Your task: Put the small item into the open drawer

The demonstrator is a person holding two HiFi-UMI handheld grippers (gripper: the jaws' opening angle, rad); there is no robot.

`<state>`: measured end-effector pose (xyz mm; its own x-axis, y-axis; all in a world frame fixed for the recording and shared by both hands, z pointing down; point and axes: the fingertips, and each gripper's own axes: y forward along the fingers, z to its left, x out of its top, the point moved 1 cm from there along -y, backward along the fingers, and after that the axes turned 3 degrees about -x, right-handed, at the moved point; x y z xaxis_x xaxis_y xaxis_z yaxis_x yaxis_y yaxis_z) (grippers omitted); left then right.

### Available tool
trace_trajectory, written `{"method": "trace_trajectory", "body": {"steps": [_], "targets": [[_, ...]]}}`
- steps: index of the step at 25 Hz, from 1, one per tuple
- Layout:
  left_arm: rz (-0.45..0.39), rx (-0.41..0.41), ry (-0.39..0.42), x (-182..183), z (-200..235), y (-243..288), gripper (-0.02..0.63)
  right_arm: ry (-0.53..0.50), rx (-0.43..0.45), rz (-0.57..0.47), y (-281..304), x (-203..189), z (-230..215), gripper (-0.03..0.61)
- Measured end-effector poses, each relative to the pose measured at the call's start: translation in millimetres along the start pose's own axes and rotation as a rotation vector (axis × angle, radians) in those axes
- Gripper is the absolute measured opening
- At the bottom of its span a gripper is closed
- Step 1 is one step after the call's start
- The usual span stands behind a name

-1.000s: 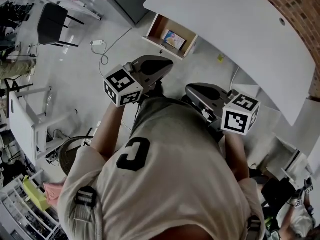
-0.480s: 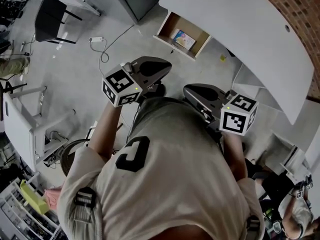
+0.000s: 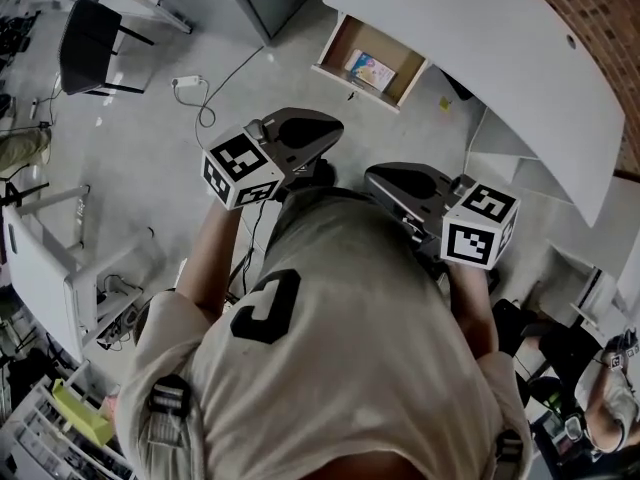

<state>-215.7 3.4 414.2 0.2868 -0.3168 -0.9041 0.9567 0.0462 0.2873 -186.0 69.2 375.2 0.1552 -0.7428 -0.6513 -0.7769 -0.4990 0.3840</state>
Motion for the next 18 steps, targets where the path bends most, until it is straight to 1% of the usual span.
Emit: {"method": "trace_trajectory", "body": {"steps": [9,18], "targets": [[0.011,-0.020,0.031,4.3,-8.2,5.5,0.005,-0.026,-0.006,-0.024,-7.4,-0.7,4.1,0.005],[0.028,0.000,0.027,6.7,-14.5,24.2,0.005,-0.018,0.020,-0.030,-26.7,0.5,-6.2,0.005]]}}
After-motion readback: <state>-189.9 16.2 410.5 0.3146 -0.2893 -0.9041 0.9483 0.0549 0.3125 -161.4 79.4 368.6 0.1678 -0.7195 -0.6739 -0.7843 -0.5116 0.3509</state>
